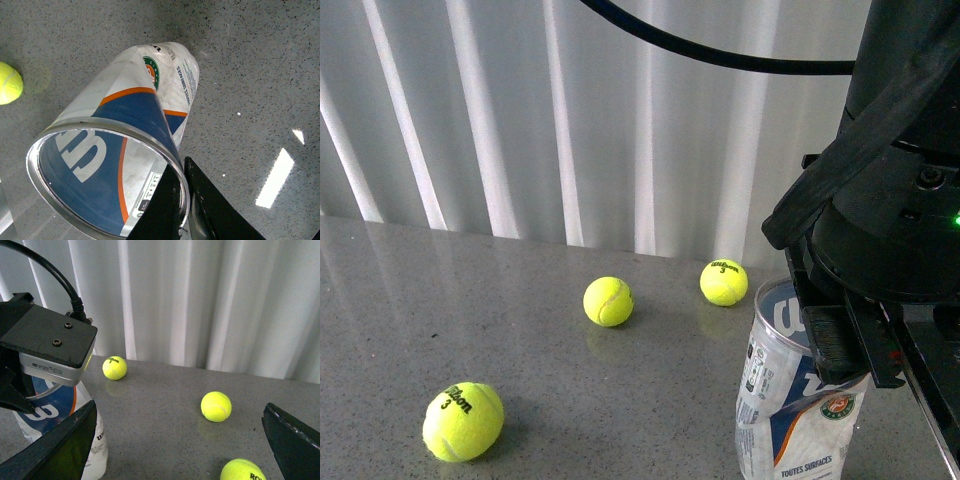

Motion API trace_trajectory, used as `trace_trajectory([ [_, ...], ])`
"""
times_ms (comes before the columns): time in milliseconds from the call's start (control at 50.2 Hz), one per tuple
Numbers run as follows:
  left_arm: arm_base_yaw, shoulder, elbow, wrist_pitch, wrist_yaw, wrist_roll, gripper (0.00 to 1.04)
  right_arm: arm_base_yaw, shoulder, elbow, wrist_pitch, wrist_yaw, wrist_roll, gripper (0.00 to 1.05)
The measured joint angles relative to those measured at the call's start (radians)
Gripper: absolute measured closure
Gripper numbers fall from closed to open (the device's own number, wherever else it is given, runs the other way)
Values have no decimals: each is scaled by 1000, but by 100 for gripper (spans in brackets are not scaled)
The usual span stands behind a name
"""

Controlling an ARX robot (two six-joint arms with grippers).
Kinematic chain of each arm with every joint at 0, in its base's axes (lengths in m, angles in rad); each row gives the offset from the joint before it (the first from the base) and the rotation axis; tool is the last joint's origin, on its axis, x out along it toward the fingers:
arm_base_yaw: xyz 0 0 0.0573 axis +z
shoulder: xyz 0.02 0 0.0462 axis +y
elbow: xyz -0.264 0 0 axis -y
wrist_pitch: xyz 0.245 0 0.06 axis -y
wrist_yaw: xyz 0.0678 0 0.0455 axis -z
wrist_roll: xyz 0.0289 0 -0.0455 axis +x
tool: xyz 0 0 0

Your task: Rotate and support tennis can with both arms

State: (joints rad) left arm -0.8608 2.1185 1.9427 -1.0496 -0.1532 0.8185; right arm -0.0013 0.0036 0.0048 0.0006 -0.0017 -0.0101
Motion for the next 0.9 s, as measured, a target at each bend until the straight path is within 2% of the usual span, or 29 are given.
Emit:
trace_trajectory([
  [896,3,22,11,9,41,0,101,0,0,0,0,0,0,7],
])
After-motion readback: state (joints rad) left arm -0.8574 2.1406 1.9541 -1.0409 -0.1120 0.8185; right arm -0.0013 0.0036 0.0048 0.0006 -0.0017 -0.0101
